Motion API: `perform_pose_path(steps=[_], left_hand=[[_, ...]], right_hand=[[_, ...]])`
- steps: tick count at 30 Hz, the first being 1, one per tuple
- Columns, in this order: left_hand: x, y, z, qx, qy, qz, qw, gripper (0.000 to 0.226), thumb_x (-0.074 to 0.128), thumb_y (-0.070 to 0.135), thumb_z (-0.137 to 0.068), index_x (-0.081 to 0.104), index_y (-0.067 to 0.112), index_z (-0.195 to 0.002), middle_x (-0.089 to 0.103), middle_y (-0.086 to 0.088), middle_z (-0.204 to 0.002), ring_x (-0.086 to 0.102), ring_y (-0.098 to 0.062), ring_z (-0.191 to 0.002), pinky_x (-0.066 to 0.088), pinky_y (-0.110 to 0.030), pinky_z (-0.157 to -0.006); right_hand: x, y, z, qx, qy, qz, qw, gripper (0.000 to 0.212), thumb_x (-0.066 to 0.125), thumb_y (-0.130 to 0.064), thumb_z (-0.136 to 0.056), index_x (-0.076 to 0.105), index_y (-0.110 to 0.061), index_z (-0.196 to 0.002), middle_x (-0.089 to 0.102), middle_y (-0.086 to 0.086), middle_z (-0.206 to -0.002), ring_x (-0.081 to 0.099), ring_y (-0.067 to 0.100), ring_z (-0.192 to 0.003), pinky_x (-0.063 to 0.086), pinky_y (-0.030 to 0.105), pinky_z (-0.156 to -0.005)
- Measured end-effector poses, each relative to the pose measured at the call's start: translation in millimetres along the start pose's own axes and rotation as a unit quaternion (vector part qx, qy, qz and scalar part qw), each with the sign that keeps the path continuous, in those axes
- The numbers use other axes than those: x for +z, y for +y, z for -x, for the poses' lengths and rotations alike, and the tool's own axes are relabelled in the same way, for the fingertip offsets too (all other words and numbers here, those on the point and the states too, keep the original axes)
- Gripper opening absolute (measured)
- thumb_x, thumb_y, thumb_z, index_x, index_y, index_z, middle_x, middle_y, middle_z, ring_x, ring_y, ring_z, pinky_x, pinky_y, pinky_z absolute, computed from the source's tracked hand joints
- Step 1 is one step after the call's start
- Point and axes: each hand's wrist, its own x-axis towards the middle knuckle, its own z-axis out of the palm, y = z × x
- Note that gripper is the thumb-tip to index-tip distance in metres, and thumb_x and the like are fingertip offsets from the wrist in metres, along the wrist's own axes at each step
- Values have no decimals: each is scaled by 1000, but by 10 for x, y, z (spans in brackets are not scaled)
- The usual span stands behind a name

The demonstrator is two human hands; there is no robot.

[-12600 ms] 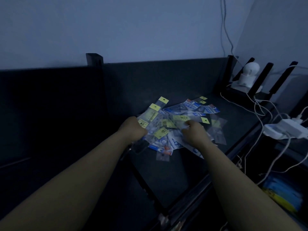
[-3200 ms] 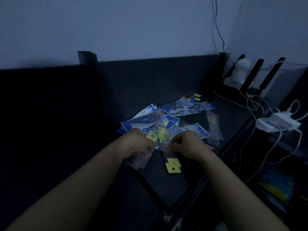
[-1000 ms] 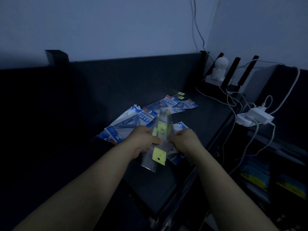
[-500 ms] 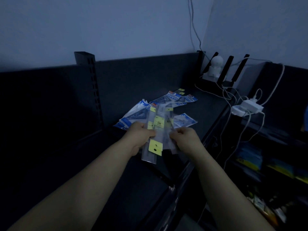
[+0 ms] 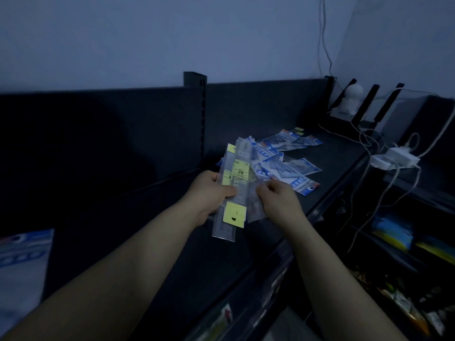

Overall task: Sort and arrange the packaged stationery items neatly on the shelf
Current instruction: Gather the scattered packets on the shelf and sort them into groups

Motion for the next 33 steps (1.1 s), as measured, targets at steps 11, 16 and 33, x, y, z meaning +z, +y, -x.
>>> perform_pose_path(steps=[11,16,33], left_hand=[[-676,-152,956,-26,183,19,983,27,69,9,-85,55,12,-107,68,-6,-102,69,-18,-79,54,-26,-50],[-983,-329,1555,-17,282,19,959,33,73,13,-83,53,8,-109,67,-7,-102,68,-17,-81,55,-26,-56],[-2356,-741,4178,-49,522,17,851,37,76,19,-81,56,8,-109,70,-10,-100,69,-23,-85,59,-38,-75]], right_hand=[[566,-367,539,-69,-141,-51,986,16,49,-22,-95,61,-12,-96,65,4,-81,56,14,-63,44,26,-54],[901,-542,931,-109,-215,-64,968,18,46,-24,-96,58,-10,-96,62,7,-83,54,17,-67,43,28,-56],[2211,-1634,3142,-271,-412,-78,866,15,46,-23,-96,56,-12,-94,63,6,-81,57,19,-69,42,28,-57]])
